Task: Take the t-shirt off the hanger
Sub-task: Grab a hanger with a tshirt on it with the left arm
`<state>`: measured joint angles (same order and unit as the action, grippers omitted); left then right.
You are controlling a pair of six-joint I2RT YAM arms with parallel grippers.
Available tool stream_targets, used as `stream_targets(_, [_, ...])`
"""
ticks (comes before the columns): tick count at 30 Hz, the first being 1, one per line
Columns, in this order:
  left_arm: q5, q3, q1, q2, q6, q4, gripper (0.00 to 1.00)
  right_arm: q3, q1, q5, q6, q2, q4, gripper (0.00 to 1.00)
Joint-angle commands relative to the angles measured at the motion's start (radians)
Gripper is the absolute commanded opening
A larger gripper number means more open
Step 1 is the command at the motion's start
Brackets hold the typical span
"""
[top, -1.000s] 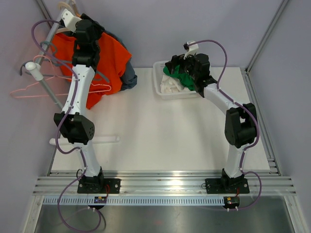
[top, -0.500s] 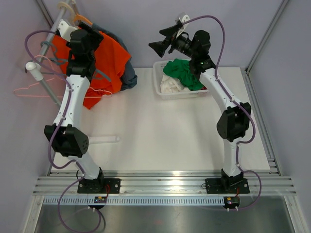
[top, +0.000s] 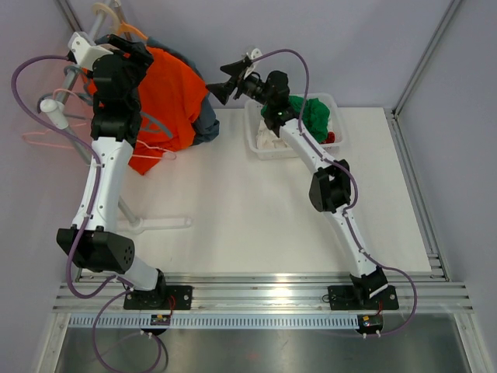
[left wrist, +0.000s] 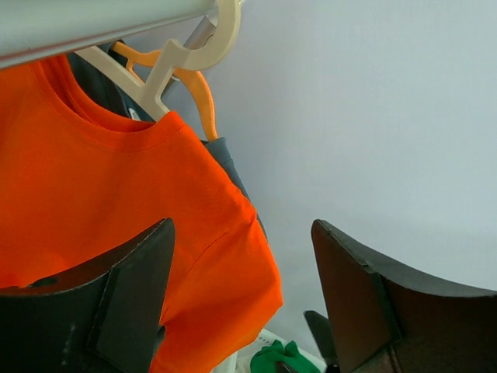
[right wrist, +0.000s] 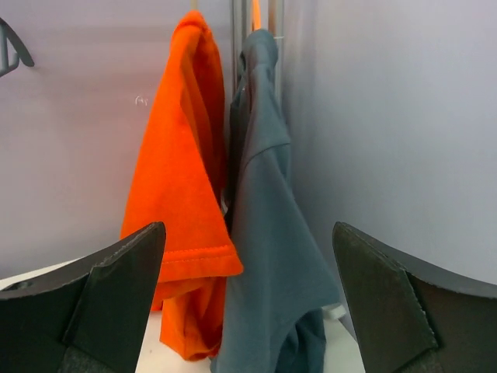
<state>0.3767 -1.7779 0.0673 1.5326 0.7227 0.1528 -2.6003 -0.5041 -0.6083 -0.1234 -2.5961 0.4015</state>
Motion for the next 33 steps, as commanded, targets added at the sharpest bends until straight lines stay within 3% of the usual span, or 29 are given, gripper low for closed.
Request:
stream_targets(1, [0.002, -0.005, -0.012, -0.019, -0.034, -0.012, 0.74, -0.124, -0.071, 0.1, 0.019, -0.044, 0.157, 0.95])
stream_targets(11, [-0.024, -0.063, -0.043, 0.041, -0.017, 0.024, 0.74, -0.116, -0.131, 0.105, 0.021, -0.067, 0.229, 0.88])
stream_targets(14, [-0.036, -0.067, -0.047, 0.055, -0.014, 0.024, 0.74, -0.115, -0.142, 0.124, 0.034, -0.068, 0.218, 0.8])
stream_targets(20, [-0.055, -0.113, -0.057, 0.104, 0.001, 0.057, 0.74, -0.136, -0.143, 0.179, 0.06, -0.099, 0.226, 0.73])
stream_targets(24, [-0.068, -0.14, -0.057, 0.123, 0.001, 0.065, 0.74, -0.149, -0.145, 0.18, 0.068, -0.114, 0.217, 0.51])
stream_targets(25, [-0.067, -0.144, -0.057, 0.129, 0.001, 0.065, 0.74, -0.146, -0.149, 0.168, 0.065, -0.113, 0.215, 0.38])
stream_targets(27, [-0.065, -0.159, -0.057, 0.135, -0.002, 0.073, 0.74, -0.135, -0.154, 0.154, 0.077, -0.099, 0.206, 0.26])
stream_targets(28, [-0.065, -0.176, -0.057, 0.142, -0.002, 0.083, 0.74, -0.11, -0.168, 0.145, 0.088, -0.091, 0.198, 0.12])
stream_targets(29, [-0.065, -0.186, -0.057, 0.146, 0.0, 0.09, 0.74, -0.092, -0.174, 0.142, 0.109, -0.072, 0.197, 0.06])
stream_targets(30, [-0.068, -0.19, -0.058, 0.147, 0.001, 0.094, 0.74, -0.075, -0.183, 0.139, 0.117, -0.062, 0.194, 0.01])
stream_targets(33, [-0.071, -0.192, -0.058, 0.149, -0.005, 0.097, 0.74, -0.029, -0.208, 0.102, 0.165, -0.032, 0.178, 0.0])
